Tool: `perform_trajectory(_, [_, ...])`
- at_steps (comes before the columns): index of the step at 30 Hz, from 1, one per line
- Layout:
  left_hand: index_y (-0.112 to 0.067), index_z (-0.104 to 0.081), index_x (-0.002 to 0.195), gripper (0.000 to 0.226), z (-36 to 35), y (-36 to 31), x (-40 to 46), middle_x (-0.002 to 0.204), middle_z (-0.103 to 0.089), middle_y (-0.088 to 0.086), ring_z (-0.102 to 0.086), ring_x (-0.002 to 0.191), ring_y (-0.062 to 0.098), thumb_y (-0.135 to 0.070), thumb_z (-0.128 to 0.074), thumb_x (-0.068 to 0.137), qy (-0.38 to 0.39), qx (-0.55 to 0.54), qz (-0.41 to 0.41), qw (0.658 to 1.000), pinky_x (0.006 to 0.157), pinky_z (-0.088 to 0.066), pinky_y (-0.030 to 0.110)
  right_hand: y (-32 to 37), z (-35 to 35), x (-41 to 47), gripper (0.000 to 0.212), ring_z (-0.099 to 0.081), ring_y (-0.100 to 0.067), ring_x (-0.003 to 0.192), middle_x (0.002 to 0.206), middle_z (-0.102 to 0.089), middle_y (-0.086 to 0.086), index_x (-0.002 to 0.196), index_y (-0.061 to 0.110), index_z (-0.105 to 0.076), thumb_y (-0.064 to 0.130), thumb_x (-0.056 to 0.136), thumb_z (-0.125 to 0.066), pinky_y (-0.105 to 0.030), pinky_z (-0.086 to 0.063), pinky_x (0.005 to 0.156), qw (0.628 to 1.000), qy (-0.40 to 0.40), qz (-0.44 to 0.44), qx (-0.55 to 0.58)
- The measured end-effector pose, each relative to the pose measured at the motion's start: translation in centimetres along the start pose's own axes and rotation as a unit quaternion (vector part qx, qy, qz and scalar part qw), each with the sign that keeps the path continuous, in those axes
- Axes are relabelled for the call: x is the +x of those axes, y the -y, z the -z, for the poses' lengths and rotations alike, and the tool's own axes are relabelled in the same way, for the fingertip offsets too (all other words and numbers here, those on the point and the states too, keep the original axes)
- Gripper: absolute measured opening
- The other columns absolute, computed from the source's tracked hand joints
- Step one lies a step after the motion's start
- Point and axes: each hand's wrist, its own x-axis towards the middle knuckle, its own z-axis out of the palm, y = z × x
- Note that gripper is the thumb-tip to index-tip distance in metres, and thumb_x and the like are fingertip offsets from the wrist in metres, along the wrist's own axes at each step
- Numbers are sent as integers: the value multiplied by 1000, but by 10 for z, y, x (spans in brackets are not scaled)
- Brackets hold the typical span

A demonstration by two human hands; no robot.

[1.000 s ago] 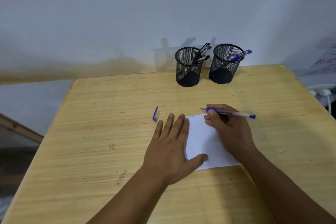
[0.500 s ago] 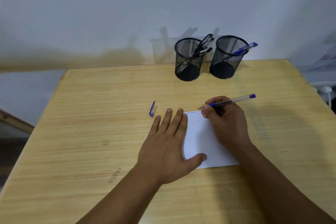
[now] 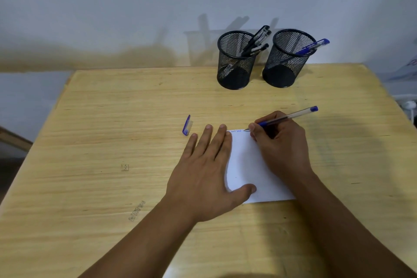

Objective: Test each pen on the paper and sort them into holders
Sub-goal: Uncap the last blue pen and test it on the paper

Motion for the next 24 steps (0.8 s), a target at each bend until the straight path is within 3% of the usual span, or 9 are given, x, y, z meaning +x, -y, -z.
perform_trajectory(12, [-18, 4, 158, 106, 0, -1, 0, 165, 16, -3, 24, 149, 17, -84, -24, 79, -3, -1, 2, 1000, 123, 5, 44, 3, -1, -1, 6, -60, 8, 68, 72, -62, 19, 87, 22, -65, 26, 89, -68, 0, -40, 59, 1000, -7, 6, -1])
perform_trajectory(16, [-19, 5, 158, 106, 0, -1, 0, 165, 17, -3, 25, 149, 17, -84, -24, 79, -2, -3, 3, 1000, 122, 6, 44, 2, -1, -2, 6, -57, 19, 71, 71, -63, 17, 85, 21, -64, 23, 88, -69, 2, -40, 60, 1000, -4, 4, 7])
perform_trajectory(24, [-19, 5, 158, 106, 0, 0, 1, 165, 16, -3, 24, 149, 17, -84, -24, 79, -4, -4, 2, 1000, 123, 6, 43, 3, 1, -1, 6, -58, 8, 68, 72, -61, 19, 87, 21, -65, 24, 87, -70, 3, -39, 59, 1000, -8, 6, -2])
